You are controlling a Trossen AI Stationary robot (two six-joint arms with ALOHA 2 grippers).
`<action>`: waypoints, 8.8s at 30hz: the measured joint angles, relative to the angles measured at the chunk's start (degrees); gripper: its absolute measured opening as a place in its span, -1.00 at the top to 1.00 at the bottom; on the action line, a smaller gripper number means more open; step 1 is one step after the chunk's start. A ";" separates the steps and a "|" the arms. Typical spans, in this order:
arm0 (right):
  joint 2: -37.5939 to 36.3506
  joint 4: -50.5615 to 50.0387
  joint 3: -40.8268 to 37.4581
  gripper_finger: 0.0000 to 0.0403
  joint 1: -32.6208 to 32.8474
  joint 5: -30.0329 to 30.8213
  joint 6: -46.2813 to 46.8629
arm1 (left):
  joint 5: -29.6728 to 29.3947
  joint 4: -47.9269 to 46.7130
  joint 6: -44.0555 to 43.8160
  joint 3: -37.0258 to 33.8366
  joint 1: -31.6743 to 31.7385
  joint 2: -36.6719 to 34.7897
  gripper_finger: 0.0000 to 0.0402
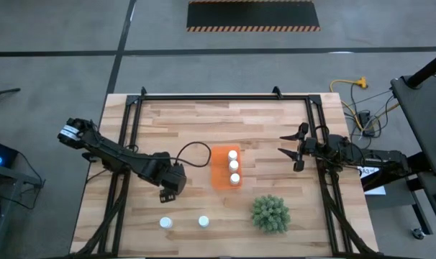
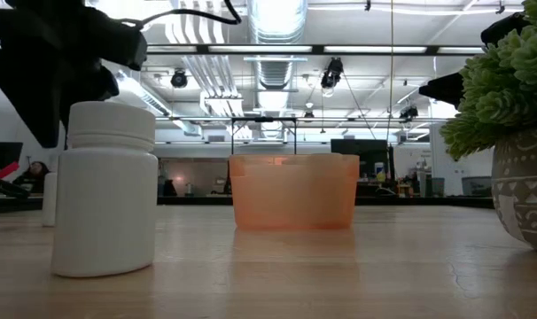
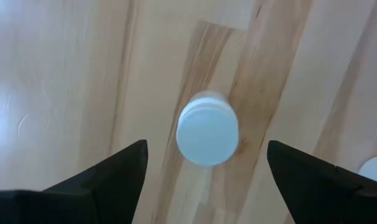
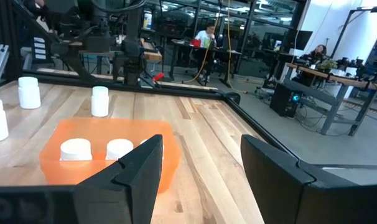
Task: Pick and place pill bottles into a basket
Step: Put the white pill bottle into the orange bin
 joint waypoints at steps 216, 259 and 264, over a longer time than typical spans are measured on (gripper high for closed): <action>0.31 0.02 0.00 -0.02 -0.02 0.03 -0.05 | -2.85 -7.43 23.66 47.36 -3.07 29.33 0.03; 0.31 0.02 0.00 -0.02 0.00 0.02 -0.14 | -3.34 -9.28 3.18 39.19 -21.20 27.72 0.03; 0.31 0.02 0.00 -0.02 -0.02 0.03 -0.12 | -3.30 -6.67 -2.91 31.28 -22.16 23.68 0.03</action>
